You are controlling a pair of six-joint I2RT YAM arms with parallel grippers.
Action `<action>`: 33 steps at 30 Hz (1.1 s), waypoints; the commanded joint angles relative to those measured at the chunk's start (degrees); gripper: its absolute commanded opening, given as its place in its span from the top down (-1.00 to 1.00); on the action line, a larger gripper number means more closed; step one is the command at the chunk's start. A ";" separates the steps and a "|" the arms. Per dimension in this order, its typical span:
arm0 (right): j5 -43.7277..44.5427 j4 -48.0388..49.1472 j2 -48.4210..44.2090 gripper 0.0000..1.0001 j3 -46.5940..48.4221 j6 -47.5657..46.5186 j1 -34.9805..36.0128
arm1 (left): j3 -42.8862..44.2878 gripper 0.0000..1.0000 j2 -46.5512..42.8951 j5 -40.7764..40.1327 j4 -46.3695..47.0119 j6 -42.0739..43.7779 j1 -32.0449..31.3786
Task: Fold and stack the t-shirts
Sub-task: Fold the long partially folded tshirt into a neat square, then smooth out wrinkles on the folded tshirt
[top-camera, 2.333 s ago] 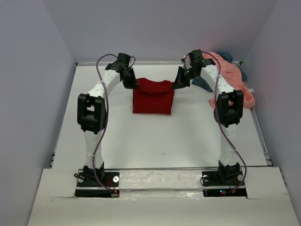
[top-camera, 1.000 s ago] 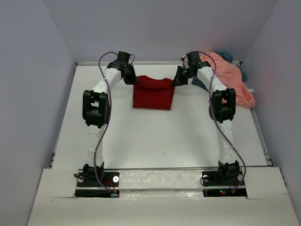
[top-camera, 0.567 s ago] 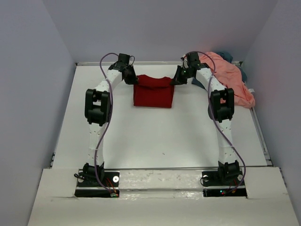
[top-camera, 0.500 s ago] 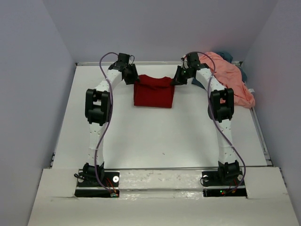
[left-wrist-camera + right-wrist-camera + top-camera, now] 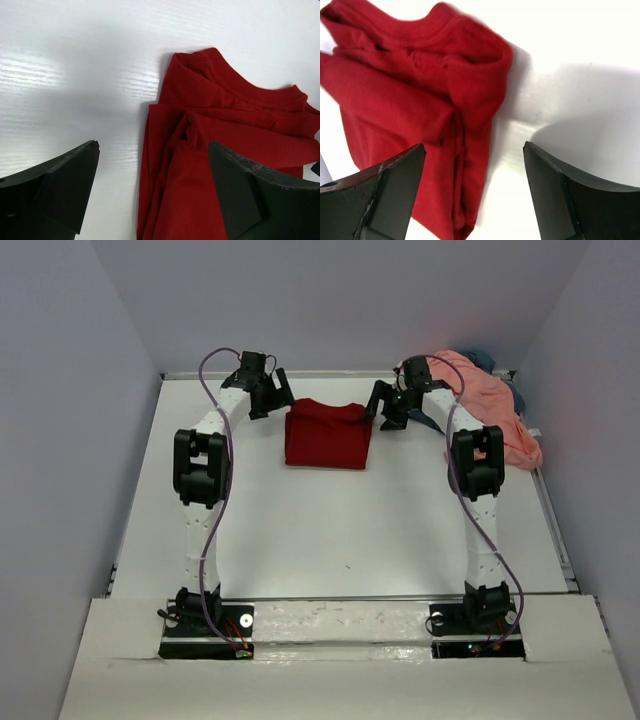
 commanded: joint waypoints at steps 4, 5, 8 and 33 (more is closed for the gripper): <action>-2.47 5.07 -11.38 -0.71 -10.41 1.13 -0.20 | -11.76 -0.98 -12.60 0.62 4.57 0.82 -0.16; -2.91 6.56 -12.17 -0.71 -11.91 1.57 -0.20 | -13.44 -0.98 -14.09 1.33 6.23 0.65 -0.07; -4.94 8.59 -14.90 -0.71 -17.10 2.97 -0.20 | -20.55 -0.98 -16.56 5.01 10.71 0.12 -0.07; -11.36 16.41 -7.17 -0.46 -21.15 7.90 -0.20 | -22.68 -0.93 -8.58 9.86 13.80 1.53 0.02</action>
